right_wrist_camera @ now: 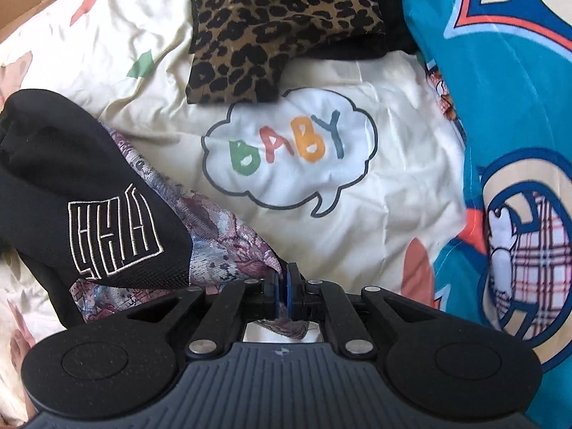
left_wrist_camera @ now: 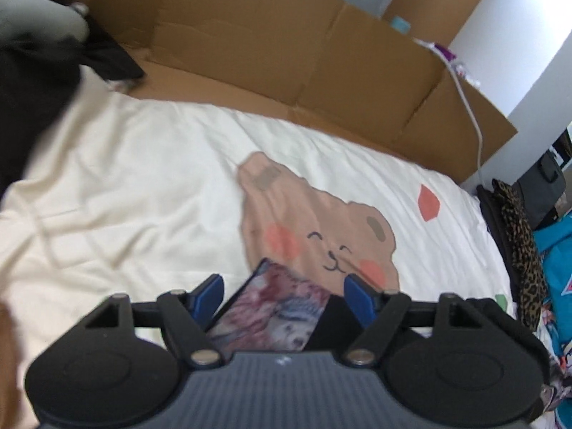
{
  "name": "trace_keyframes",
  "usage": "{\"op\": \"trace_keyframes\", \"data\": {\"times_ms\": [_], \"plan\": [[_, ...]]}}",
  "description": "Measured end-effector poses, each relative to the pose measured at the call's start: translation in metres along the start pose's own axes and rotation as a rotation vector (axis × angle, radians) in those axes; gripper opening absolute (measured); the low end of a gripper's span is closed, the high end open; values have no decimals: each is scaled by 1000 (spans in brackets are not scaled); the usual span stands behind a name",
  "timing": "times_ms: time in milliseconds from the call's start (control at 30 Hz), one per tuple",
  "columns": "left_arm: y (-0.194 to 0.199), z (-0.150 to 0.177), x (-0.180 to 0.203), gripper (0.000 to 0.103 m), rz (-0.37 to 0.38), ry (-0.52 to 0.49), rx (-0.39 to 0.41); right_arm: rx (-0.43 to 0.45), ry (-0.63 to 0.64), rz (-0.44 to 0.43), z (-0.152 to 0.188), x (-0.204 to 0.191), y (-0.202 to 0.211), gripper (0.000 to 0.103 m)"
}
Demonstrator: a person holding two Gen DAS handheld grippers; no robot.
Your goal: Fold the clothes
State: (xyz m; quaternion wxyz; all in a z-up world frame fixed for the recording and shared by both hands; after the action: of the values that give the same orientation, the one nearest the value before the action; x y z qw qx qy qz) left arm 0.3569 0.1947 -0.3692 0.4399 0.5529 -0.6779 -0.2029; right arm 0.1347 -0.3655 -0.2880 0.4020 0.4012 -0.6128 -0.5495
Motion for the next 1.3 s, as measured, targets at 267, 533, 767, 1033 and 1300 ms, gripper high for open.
{"op": "trace_keyframes", "data": {"times_ms": [267,533,767,1033,1300], "plan": [[-44,0,-2,78,-26,44,-134,128,-42,-81,-7,-5,16,32],[-32,18,1,13,-2,49,-211,210,3,-175,-34,-29,26,32],[34,27,13,9,18,34,-133,254,94,-257,-49,-60,36,32],[104,72,21,8,19,1,-111,308,158,-323,-60,-90,45,32],[156,145,30,8,2,31,-177,333,155,-354,-50,-102,57,32]]}}
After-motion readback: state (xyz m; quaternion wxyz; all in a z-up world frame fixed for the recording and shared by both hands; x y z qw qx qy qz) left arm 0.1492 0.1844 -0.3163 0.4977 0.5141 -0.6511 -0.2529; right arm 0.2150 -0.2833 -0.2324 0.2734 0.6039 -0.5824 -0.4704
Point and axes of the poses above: each gripper's, at about its wrist camera, not at the fingertips, and y roughly against the way its jaws point, x to its right, z to its underside, the point moved 4 cm from there along -y, roughly the way its jaws point, and after that the axes turned 2 degrees about y, right-handed, at the moved point
